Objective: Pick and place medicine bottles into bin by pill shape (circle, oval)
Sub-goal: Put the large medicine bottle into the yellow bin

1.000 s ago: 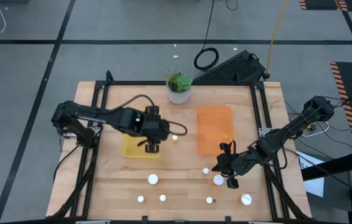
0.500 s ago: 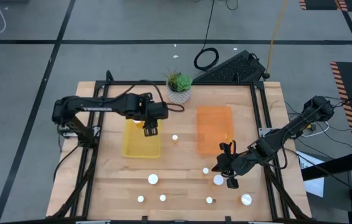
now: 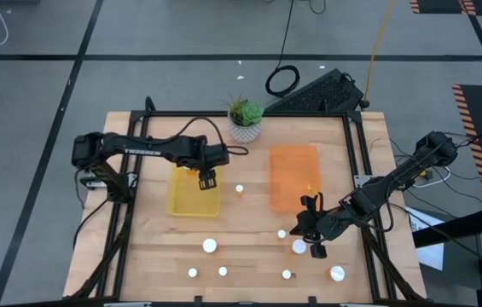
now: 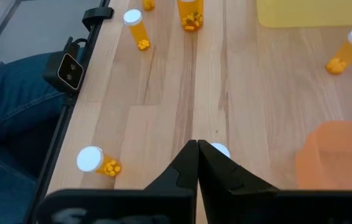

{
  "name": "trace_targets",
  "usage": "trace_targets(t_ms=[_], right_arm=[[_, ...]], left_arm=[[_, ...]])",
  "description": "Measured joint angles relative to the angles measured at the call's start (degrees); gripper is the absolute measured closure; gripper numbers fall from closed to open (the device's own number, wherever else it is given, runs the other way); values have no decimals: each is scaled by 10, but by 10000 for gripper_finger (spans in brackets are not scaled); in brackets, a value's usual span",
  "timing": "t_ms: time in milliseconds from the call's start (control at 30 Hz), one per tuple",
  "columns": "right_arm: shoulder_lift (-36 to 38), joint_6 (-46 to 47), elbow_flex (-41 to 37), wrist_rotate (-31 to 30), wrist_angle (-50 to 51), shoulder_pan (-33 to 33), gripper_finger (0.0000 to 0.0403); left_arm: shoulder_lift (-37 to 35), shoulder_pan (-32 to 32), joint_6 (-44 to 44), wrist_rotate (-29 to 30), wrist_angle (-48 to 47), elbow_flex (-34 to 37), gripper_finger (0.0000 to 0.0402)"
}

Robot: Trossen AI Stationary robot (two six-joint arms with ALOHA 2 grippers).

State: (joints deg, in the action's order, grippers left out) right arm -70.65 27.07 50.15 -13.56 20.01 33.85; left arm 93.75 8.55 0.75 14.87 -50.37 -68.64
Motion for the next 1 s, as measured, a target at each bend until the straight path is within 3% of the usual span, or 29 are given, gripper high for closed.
trace_targets(t_ms=[267, 633, 1000], right_arm=[[0, -3, 0, -1, 0, 0, 403], [0, -3, 0, -1, 0, 0, 403], [0, -3, 0, -1, 0, 0, 403]], left_arm=[[1, 18, -5, -32, 60, 44, 186], [1, 24, 5, -49, 76, 62, 141], [-8, 11, 6, -49, 78, 62, 141]])
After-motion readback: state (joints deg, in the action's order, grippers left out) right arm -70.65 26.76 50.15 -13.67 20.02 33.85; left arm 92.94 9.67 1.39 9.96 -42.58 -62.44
